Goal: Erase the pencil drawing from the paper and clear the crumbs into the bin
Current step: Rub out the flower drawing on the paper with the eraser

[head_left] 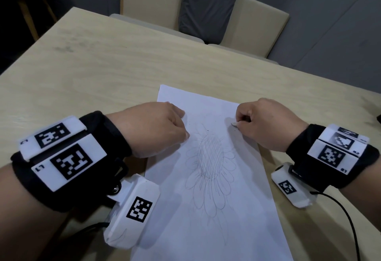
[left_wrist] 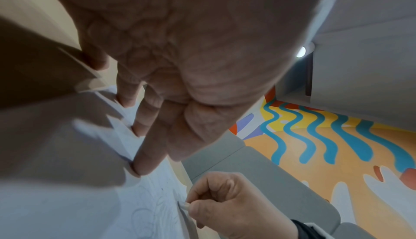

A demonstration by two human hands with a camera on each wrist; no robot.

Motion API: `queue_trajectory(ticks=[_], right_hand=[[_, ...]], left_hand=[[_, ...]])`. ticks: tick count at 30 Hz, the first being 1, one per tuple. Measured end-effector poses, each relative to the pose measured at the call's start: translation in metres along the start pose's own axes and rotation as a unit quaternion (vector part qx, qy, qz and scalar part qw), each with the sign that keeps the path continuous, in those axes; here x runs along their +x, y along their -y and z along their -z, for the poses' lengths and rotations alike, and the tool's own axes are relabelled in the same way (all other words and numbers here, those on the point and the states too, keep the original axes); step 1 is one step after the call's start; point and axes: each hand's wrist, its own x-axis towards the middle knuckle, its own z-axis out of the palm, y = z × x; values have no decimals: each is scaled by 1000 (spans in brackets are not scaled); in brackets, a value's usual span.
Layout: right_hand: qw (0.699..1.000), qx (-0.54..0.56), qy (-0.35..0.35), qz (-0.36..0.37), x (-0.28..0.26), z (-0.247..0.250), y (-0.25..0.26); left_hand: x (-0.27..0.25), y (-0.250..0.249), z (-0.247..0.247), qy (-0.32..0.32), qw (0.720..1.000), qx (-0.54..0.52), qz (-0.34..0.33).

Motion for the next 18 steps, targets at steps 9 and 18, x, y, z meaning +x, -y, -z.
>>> queue_trajectory(ticks=[9,18], right_hand=[[998,48,38,2,-8,7,-1],[999,24,45,15,-17,0,-5]], left_hand=[[-1,-1,1,5,1000,-8,3],[1,1,-1,2,1000,-13,6]])
